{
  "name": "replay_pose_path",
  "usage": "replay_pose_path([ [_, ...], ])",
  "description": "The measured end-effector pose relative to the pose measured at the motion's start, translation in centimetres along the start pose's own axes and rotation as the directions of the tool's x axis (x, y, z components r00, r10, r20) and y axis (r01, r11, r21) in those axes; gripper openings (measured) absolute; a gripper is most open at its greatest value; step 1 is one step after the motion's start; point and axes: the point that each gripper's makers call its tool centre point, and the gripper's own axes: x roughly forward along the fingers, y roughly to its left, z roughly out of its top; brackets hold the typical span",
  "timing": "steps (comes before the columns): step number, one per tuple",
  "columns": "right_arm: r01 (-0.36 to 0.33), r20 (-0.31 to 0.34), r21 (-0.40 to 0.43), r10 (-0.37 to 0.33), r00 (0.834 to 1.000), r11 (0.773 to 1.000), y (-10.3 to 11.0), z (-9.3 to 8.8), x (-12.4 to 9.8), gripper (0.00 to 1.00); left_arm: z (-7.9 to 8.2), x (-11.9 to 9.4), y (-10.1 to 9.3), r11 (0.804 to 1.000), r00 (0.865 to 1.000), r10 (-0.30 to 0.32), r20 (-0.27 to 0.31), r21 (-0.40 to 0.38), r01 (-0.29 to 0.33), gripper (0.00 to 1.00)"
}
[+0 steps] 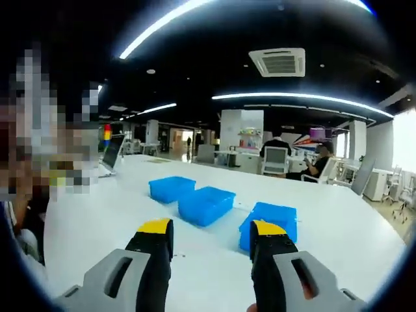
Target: Pick up the resistors one by one and place each resistor into its matching bin, sorting the parts by color and model until every resistor is separated into the correct bin for its type
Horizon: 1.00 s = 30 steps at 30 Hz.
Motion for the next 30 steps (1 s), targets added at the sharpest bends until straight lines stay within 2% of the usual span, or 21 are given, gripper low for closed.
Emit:
replay_pose_path([
  [5,0.011,0.046,-0.01,-0.011,0.999,1.0,2.1,0.7,-3.2,0.48,0.0,-0.1,0.0,1.0,1.0,0.002,0.002,-0.001,-0.002,0.4],
  [10,0.0,0.041,-0.011,0.0,0.999,1.0,3.6,0.5,-5.0,0.5,-0.1,-0.2,0.0,1.0,1.0,0.003,-0.001,-0.002,-0.003,0.4],
  [14,-0.023,0.012,-0.01,0.023,1.0,1.0,5.3,0.0,-5.9,0.51,0.0,-0.4,0.2,1.0,1.0,0.007,-0.001,0.0,-0.007,0.4],
  [18,-0.035,0.0,-0.038,0.035,0.999,0.999,5.9,0.2,-5.9,0.51,0.1,-0.5,0.2,1.0,1.0,0.009,-0.003,-0.002,-0.009,0.4],
  [23,-0.044,-0.019,-0.065,0.043,0.999,0.997,5.2,0.7,-5.4,0.49,0.3,-0.3,-0.1,1.0,1.0,0.008,-0.004,0.001,-0.008,0.4],
  [27,-0.073,-0.076,-0.1,0.066,0.995,0.992,4.9,0.8,-4.6,0.44,0.3,0.0,-0.3,1.0,1.0,0.013,-0.005,-0.001,-0.013,0.4],
  [30,-0.138,-0.136,-0.158,0.116,0.984,0.978,5.6,0.9,-3.4,0.39,0.3,0.3,-0.5,1.0,1.0,0.012,-0.005,-0.003,-0.012,0.4],
])
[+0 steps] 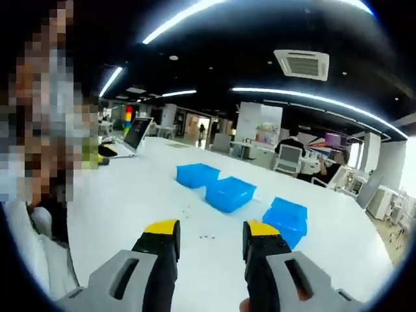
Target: Pick up the resistors one by one and place each resistor into its matching bin, sorting the parts by color and model until every resistor is separated into the correct bin for its type
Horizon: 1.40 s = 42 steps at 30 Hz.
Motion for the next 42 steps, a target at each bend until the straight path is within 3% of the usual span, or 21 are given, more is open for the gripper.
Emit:
replay_pose_path([
  [5,-0.076,-0.121,-0.03,0.072,0.99,0.997,0.5,-0.6,3.2,0.36,0.0,0.2,0.1,1.0,1.0,0.0,0.0,0.0,0.0,0.4],
  [8,-0.139,-0.184,0.017,0.14,0.973,0.99,1.5,-0.9,5.1,0.34,-0.1,0.1,0.4,1.0,1.0,0.006,0.004,-0.002,-0.006,0.4],
  [17,-0.216,-0.32,0.059,0.223,0.921,0.975,2.4,-0.9,11.6,0.29,-0.3,0.0,0.9,1.0,1.0,0.007,0.004,-0.007,-0.007,0.39],
  [22,-0.233,-0.414,0.106,0.256,0.874,0.967,3.1,-1.4,15.8,0.25,-0.2,-0.3,1.3,1.0,1.0,0.013,0.01,-0.008,-0.013,0.39],
  [24,-0.243,-0.464,0.105,0.263,0.846,0.964,3.4,-2.2,17.6,0.24,-0.2,-0.4,1.4,1.0,1.0,0.015,0.011,-0.008,-0.015,0.39],
  [27,-0.249,-0.548,0.122,0.274,0.79,0.961,4.0,-3.9,20.3,0.23,-0.2,-0.5,1.5,1.0,1.0,0.015,0.013,-0.008,-0.014,0.39],
  [34,-0.227,-0.603,0.163,0.279,0.747,0.96,4.5,-5.7,24.2,0.19,-0.1,-0.7,1.8,1.0,1.0,0.015,0.015,-0.01,-0.014,0.39],
  [36,-0.232,-0.631,0.173,0.289,0.72,0.957,2.7,-6.2,25.9,0.19,-0.1,-0.8,1.9,1.0,1.0,0.018,0.017,-0.01,-0.018,0.39],
  [38,-0.227,-0.641,0.176,0.287,0.712,0.958,4.5,-7.0,27.1,0.19,-0.1,-0.8,2.0,1.0,1.0,0.021,0.019,-0.007,-0.021,0.39],
  [42,-0.225,-0.663,0.176,0.284,0.693,0.958,4.3,-7.4,26.8,0.19,-0.1,-0.9,2.2,1.0,0.999,0.027,0.021,-0.01,-0.027,0.39],
])
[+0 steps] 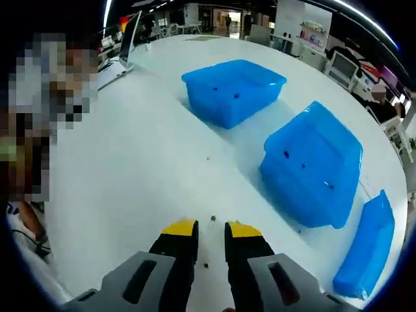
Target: Pick up the resistors one by one and place each resistor into its matching bin, sorting the parts by color and model until every resistor is separated into the correct bin for its type
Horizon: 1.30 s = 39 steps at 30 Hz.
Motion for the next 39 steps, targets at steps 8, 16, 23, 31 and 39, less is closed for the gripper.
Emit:
replay_pose_path([
  [8,0.023,-0.037,-0.021,-0.023,0.999,1.0,1.1,-0.2,1.0,0.13,0.1,0.0,-0.3,1.0,1.0,-0.005,0.002,0.003,0.005,0.38],
  [16,0.095,-0.047,-0.036,-0.097,0.994,0.995,0.6,-0.5,0.9,0.04,0.0,0.1,-0.6,1.0,1.0,-0.009,-0.001,0.008,0.009,0.37],
  [23,0.051,0.04,0.03,-0.052,0.998,0.998,0.1,0.0,0.1,0.03,0.0,0.1,-0.6,1.0,1.0,-0.012,0.0,0.009,0.012,0.37],
  [31,0.034,0.14,0.073,-0.044,0.989,0.997,-0.4,-0.3,-3.2,0.03,-0.2,0.4,-0.8,1.0,1.0,-0.017,-0.005,0.004,0.017,0.37],
  [39,-0.016,0.385,0.116,-0.03,0.922,0.993,0.9,0.2,-9.3,0.03,-0.1,0.4,-0.8,1.0,1.0,-0.014,-0.004,0.002,0.014,0.37],
])
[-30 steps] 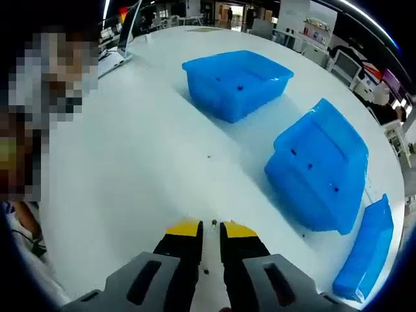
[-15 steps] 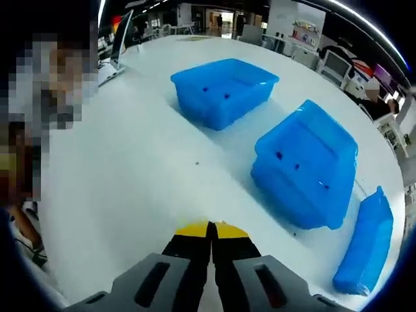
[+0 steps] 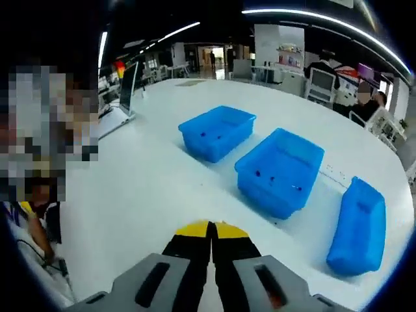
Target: Pick up the resistors one by one and place each resistor into its matching bin, sorting the parts by color and model until every resistor is separated into the correct bin for its type
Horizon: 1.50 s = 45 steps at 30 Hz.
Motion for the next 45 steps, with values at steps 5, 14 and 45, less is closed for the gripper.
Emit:
replay_pose_path([
  [5,0.001,0.168,-0.012,0.001,0.986,1.0,1.2,-0.6,-5.5,0.03,0.1,-0.1,-0.1,1.0,1.0,-0.002,0.003,0.0,0.002,0.37],
  [14,0.03,0.36,-0.034,-0.015,0.933,0.999,3.3,-5.2,-12.0,0.03,0.1,0.1,-0.3,1.0,1.0,-0.002,-0.001,0.001,0.002,0.37],
  [45,0.189,0.515,0.045,-0.185,0.837,0.981,-1.2,-6.0,-20.2,0.03,0.0,0.7,-1.8,1.0,1.0,-0.014,-0.023,-0.002,0.014,0.37],
])
